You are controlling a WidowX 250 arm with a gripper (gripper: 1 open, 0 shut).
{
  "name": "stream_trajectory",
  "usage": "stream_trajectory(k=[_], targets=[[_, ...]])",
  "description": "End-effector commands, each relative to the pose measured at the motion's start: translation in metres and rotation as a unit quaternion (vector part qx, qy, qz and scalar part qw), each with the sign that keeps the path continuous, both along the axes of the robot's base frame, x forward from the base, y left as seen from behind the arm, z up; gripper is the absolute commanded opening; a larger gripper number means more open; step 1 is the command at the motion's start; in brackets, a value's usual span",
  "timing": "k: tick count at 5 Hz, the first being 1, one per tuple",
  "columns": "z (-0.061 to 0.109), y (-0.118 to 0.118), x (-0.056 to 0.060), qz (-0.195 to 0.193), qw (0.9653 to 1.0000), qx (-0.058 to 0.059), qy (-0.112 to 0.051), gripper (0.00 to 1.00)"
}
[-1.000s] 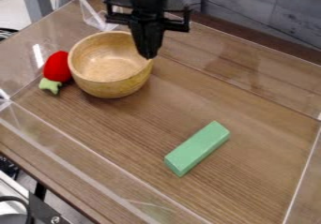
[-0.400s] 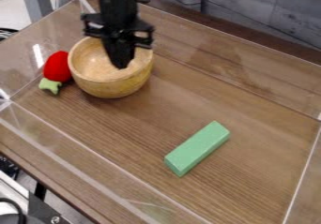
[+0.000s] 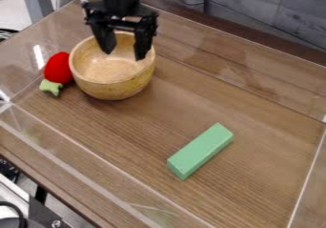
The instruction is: Move the red fruit to the left
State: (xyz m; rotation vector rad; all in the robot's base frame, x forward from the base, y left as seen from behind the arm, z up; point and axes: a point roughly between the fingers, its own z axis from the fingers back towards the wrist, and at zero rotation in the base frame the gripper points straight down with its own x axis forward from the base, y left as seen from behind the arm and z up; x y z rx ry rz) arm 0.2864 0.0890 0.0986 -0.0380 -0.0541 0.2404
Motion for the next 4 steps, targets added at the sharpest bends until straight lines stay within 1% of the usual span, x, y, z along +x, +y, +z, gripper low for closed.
stream_trajectory(k=[1, 2, 3, 4], targets=[[0.025, -0.015, 0.007, -0.010, 0.9994, 0.007, -0.033, 1.00], [0.033, -0.031, 0.008, -0.014, 0.9990, 0.006, -0.042, 1.00], [0.044, -0.037, 0.018, -0.013, 0.9987, 0.003, -0.048, 1.00], [0.043, -0.039, 0.025, -0.003, 0.9990, -0.006, -0.044, 1.00]])
